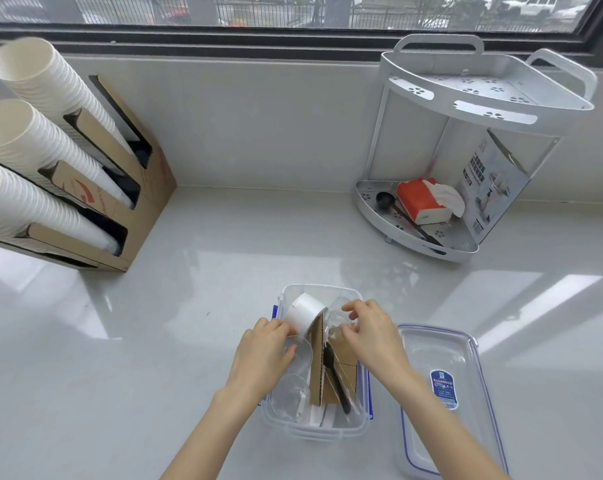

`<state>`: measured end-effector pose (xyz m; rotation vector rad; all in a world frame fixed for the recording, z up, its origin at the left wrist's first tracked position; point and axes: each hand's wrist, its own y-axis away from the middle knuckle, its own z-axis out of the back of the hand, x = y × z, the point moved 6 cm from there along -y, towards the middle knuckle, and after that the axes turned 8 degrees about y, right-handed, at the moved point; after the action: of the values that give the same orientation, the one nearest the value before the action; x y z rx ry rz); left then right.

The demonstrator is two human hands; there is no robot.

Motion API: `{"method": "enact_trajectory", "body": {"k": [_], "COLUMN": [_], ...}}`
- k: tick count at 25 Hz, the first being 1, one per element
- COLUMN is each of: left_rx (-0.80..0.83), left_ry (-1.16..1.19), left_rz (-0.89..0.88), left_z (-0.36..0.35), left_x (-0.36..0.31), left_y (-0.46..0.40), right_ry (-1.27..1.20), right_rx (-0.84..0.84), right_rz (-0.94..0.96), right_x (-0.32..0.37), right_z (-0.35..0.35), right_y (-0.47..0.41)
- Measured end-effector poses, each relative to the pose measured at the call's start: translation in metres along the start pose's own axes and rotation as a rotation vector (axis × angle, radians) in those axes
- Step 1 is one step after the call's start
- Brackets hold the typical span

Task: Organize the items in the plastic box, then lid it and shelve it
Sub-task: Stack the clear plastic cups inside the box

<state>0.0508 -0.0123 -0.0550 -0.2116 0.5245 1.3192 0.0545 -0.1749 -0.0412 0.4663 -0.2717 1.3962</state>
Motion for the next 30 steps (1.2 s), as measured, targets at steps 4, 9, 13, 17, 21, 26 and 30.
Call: {"method": "enact_trajectory", "body": {"k": [4,9,13,17,21,26,30], "left_rx": [-0.049,-0.114,-0.186,-0.228,-0.207,-0.183,-0.158], "left_ry": [0.017,0.095,0.21,0.318,0.438,0.622,0.735], "left_rz": [0.001,0.001,-0.011,0.006,0.073,0.102,0.103], "left_z": [-0.001,0.005,0.018,0.029,0.031,0.034,0.035], "left_x": [0.002,0.0,-0.005,-0.008,-0.005,-0.008,-0.014], "left_y": [-0.001,0.0,0.004,0.003,0.005,0.007,0.01], "right_ry": [0.028,0.008,-0.062,-0.16,-0.352,-0.67,-0.75], "right_rx": [-0.034,-0.09,-0.175,-0.244,-0.284,-0.152,-0.011], "right_rz": [-0.004,-0.008,0.019,0.012,-0.046,-0.054,-0.023], "right_x": [-0.001,-0.001,0.002,0.001,0.001,0.011,0.021], "right_z": [-0.002,0.0,0.01,0.026,0.047,0.059,0.051], "right_y": [-0.003,-0.002,0.003,0.004,0.01,0.019,0.025]}}
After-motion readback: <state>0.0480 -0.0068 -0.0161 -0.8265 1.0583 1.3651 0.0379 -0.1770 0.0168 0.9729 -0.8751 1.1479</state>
